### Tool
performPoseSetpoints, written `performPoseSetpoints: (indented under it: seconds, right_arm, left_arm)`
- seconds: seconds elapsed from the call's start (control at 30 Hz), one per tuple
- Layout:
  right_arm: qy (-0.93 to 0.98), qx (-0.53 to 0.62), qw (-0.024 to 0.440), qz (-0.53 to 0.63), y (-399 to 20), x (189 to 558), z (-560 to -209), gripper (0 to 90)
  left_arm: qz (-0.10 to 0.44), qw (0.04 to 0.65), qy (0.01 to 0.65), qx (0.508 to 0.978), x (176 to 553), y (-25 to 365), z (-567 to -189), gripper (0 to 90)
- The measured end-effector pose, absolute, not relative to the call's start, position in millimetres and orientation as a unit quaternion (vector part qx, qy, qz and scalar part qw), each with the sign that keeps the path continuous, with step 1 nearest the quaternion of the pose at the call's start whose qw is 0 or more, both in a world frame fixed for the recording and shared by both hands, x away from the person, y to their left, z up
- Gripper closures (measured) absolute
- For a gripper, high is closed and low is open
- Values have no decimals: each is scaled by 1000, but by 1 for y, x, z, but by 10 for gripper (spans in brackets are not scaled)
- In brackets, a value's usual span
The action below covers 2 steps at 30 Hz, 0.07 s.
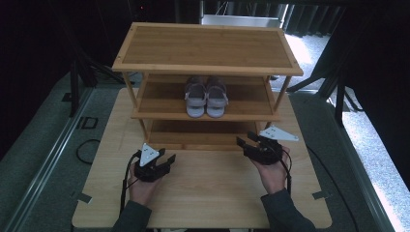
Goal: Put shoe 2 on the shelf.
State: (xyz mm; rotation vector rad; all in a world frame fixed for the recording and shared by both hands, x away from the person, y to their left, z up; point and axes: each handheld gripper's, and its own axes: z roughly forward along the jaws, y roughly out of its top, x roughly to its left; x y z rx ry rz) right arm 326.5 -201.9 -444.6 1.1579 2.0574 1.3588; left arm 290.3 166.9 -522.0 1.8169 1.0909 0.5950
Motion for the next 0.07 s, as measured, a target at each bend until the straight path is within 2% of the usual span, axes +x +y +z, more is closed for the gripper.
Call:
performPoseSetpoints:
  seconds: [0.07]
  right_arm:
    - [741, 419, 204, 484, -205, 325, -449, 471]
  left_arm:
    - [240, 453, 443, 735, 290, 167, -522, 514]
